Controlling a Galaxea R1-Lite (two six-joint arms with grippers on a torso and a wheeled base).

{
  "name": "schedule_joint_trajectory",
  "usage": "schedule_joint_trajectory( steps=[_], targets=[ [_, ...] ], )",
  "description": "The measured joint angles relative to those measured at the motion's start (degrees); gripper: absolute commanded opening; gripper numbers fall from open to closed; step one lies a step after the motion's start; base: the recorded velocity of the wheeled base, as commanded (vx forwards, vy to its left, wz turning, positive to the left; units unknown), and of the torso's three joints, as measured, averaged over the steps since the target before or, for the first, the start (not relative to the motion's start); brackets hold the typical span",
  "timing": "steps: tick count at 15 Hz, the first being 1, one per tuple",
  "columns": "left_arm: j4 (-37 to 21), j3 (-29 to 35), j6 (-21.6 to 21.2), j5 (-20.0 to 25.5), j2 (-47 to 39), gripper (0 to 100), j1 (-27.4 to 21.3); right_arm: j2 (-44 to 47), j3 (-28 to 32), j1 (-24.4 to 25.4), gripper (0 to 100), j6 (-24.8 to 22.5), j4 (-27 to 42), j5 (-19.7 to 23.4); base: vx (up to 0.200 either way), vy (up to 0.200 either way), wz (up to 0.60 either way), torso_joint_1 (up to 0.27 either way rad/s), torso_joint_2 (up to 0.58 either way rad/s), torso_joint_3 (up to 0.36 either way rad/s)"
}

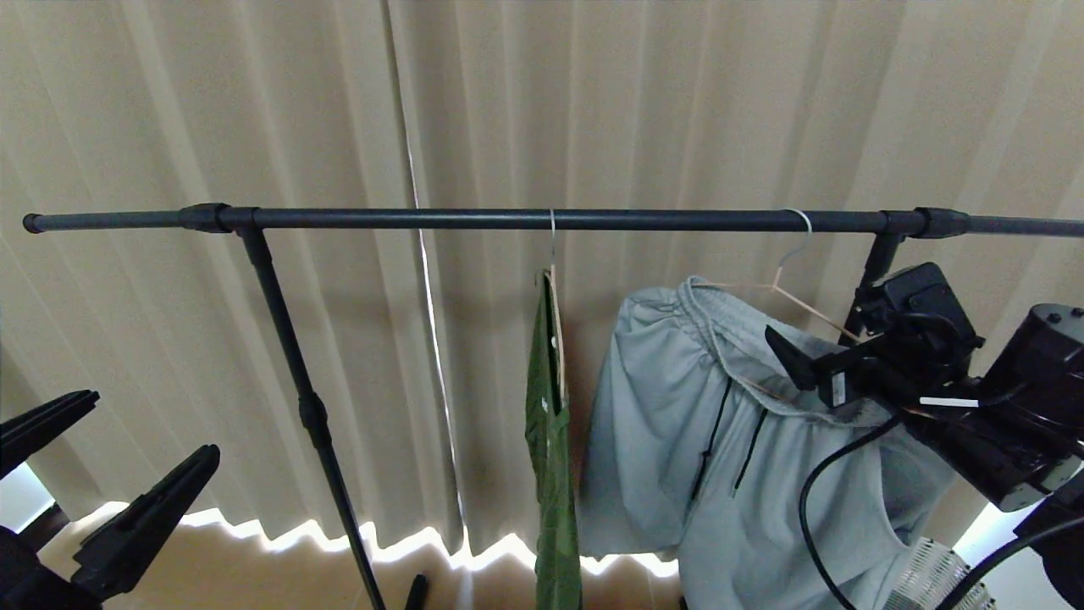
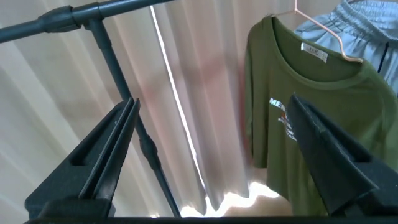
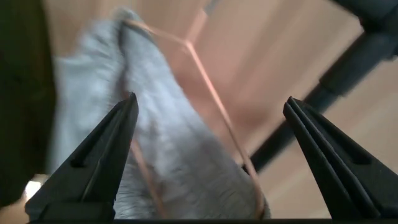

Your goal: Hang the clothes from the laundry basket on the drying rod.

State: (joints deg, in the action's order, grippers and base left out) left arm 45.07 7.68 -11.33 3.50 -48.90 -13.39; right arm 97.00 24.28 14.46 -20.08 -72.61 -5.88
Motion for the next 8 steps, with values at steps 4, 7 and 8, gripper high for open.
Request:
schedule_joint_trajectory(
  steps=[4,7,8],
  targets=[
    [-0.2,-1.1,0.0,-0.2,2.1,100,0.3,-8.8,-4.7,0.4,100,3.4,0.0,6.1,0.0,0.0,0.0,0.0,0.0,0.0],
    [-2.5,-4.0,-0.7,-0.4,5.7,100,0.5,-16.9,-7.5,0.5,100,3.8,0.4,7.4,0.0,0.0,0.0,0.0,0.0,0.0],
    [-5.1,-4.9,-1.2,-0.5,7.5,100,0.5,-19.4,-8.6,0.6,100,3.8,0.7,7.4,0.0,0.0,0.0,0.0,0.0,0.0]
  ],
)
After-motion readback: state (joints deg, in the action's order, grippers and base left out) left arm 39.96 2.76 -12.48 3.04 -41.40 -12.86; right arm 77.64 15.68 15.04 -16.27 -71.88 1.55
